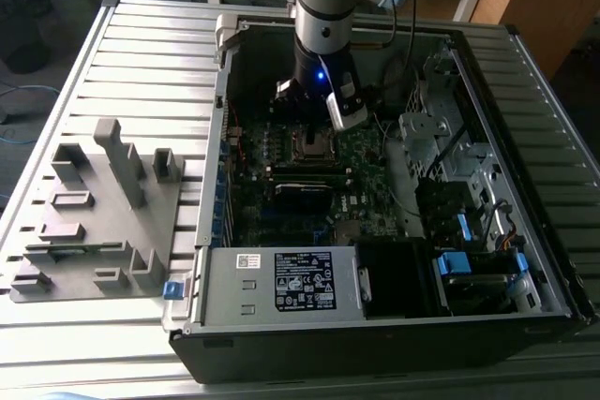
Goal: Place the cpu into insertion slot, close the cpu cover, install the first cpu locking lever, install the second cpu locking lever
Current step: 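Install the second cpu locking lever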
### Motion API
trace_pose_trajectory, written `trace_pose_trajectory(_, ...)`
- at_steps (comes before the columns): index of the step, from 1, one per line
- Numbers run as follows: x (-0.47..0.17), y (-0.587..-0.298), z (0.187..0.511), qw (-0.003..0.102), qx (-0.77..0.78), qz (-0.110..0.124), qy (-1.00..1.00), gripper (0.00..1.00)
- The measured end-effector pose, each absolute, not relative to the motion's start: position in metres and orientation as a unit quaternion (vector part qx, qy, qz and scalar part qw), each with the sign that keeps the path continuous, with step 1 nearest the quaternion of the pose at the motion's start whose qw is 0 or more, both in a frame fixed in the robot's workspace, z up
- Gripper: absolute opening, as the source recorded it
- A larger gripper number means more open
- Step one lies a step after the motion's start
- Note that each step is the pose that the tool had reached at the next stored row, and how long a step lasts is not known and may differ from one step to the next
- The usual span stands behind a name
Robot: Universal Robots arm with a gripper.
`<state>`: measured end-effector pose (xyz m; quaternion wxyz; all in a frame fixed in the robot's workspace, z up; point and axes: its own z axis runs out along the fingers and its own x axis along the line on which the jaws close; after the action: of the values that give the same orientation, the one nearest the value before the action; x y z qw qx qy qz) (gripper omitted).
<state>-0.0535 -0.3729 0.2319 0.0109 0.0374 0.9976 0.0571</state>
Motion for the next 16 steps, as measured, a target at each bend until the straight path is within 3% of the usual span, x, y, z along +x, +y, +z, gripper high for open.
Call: trace_pose_trajectory(16,-0.0419,-0.3718,0.2321,0.011,0.037,0.057,0.998,0.11)
